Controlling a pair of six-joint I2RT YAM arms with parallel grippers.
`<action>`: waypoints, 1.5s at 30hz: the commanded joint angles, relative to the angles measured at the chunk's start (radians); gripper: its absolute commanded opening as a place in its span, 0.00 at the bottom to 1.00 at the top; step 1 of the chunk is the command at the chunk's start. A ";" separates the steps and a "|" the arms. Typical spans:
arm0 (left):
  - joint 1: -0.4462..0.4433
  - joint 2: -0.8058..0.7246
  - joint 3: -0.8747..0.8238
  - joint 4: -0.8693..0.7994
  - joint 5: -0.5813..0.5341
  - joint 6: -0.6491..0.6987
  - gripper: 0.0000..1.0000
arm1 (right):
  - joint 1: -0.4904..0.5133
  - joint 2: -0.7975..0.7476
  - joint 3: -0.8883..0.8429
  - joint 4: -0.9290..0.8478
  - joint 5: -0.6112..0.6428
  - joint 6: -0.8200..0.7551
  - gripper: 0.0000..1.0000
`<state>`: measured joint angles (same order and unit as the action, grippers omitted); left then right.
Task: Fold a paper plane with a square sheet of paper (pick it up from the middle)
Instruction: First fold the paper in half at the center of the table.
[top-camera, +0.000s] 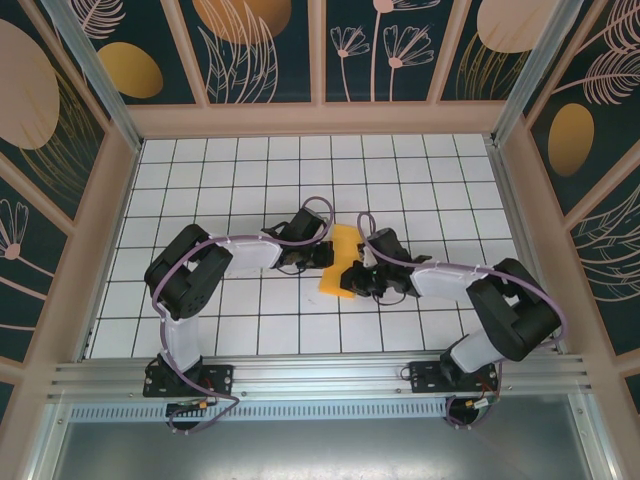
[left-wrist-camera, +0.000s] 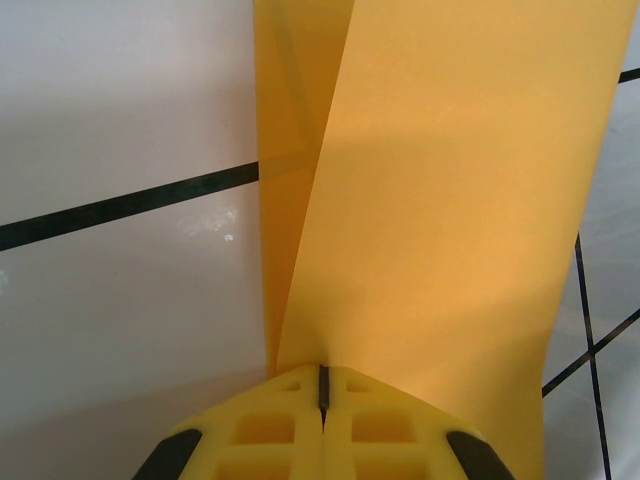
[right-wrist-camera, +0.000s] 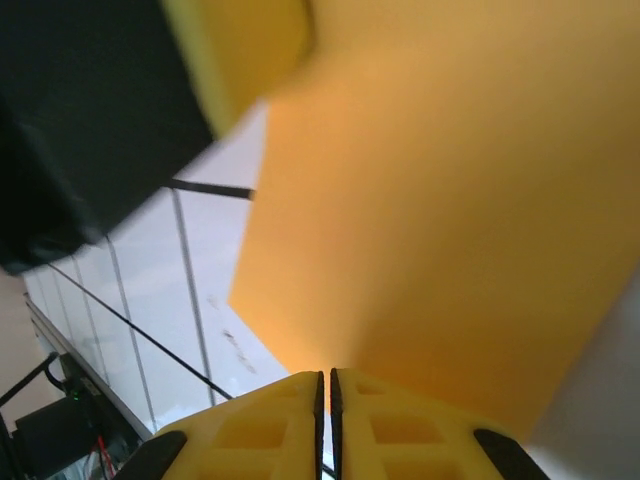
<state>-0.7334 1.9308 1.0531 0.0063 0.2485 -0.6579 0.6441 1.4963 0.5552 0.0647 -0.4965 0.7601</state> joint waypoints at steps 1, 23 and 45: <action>-0.006 0.041 -0.024 -0.100 -0.060 0.018 0.00 | 0.014 0.025 -0.057 0.040 -0.005 0.034 0.14; -0.006 0.048 -0.021 -0.104 -0.048 0.023 0.00 | -0.179 0.062 0.094 0.007 -0.001 -0.077 0.16; -0.005 0.059 -0.025 -0.108 -0.035 0.037 0.00 | -0.243 0.160 0.205 -0.026 -0.012 -0.102 0.16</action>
<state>-0.7334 1.9308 1.0531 0.0063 0.2474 -0.6464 0.4107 1.6176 0.7528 0.0273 -0.4808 0.6807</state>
